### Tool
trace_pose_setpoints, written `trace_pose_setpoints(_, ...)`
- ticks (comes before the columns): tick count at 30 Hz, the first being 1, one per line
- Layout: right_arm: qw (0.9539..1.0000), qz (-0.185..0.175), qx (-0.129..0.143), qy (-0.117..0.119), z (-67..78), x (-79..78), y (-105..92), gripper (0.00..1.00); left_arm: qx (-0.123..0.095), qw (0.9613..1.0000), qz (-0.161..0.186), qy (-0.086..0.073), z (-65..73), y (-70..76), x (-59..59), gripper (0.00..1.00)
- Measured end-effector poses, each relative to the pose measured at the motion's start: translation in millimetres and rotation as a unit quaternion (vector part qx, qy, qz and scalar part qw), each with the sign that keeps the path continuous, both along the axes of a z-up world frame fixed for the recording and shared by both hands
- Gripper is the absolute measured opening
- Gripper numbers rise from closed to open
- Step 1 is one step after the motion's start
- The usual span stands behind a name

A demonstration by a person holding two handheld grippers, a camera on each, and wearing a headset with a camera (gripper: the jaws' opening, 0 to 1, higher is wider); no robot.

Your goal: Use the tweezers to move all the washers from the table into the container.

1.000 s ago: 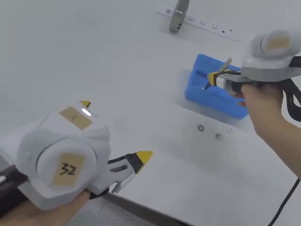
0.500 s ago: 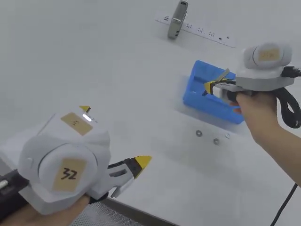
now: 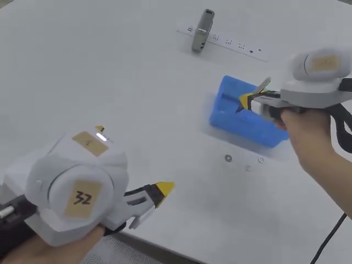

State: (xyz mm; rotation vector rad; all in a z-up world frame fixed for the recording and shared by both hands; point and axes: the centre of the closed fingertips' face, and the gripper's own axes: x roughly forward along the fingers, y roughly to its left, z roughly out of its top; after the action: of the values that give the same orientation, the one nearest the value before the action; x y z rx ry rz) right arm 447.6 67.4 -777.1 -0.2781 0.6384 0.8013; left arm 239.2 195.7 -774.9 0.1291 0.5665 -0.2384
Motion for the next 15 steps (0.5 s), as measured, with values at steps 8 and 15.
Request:
trace_pose_setpoints(8, 0.9998, -0.002, 0.020, -0.004, 18.3, -22.0, -4.9, 0.03, 0.000, 1.0000, -0.002, -0.001, 0.2, -0.7, -0.1, 0.86)
trace_pose_setpoints(15, 0.9996, 0.010, 0.024, -0.006, 23.6, -44.0, -11.7, 0.04, 0.001, 1.0000, -0.001, 0.000, -0.5, -0.2, -0.2, 0.86)
